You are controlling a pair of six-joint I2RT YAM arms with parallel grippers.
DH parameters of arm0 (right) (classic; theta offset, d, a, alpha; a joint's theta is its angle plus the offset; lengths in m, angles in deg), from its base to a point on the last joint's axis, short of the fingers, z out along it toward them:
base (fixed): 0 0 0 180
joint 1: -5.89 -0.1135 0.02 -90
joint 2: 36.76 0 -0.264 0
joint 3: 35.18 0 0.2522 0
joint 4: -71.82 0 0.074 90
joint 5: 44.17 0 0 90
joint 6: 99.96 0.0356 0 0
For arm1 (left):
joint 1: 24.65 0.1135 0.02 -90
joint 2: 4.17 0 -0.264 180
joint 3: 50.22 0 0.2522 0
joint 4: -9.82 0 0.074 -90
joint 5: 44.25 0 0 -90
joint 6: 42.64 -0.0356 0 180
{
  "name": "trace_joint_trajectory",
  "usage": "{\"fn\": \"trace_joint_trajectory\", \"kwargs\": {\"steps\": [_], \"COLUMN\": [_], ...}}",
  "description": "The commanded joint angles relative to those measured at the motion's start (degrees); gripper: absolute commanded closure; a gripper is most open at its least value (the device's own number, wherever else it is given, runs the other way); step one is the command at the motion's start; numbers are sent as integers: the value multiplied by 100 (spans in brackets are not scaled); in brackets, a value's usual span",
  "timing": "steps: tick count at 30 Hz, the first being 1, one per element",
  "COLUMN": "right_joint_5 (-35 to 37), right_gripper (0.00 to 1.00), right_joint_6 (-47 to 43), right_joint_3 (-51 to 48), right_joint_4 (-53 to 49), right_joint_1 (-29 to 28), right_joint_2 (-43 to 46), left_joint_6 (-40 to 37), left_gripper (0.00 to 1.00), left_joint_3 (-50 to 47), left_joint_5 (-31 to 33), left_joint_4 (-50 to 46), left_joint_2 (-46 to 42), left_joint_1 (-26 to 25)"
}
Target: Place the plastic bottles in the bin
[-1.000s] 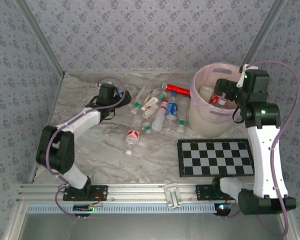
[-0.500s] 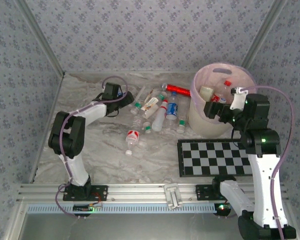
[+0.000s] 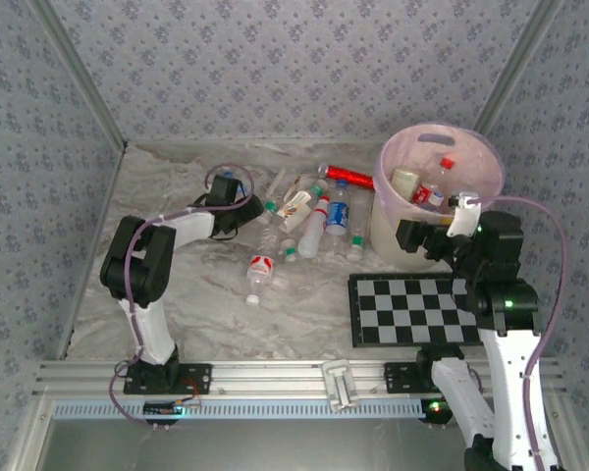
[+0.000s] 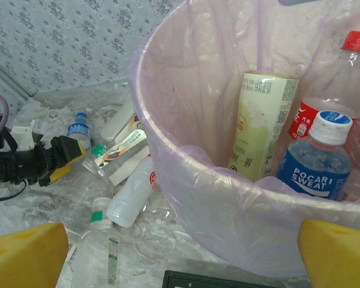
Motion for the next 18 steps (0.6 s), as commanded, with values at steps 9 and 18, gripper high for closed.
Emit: {"fn": "trace_joint_trajectory", "kwargs": {"steps": [9, 18], "right_joint_5": [201, 57], "right_gripper": [0, 0], "right_joint_6": [18, 62], "right_joint_3": [205, 427], "right_joint_4": [-57, -198], "right_joint_1": [-17, -71], "right_joint_2": [73, -36], "left_joint_6": [-477, -257], "left_gripper": [34, 7], "left_joint_3": [131, 694], "left_joint_5": [545, 278], "left_joint_4": [-367, -262], "left_joint_2": [-883, -97], "left_joint_1": [-8, 187]}}
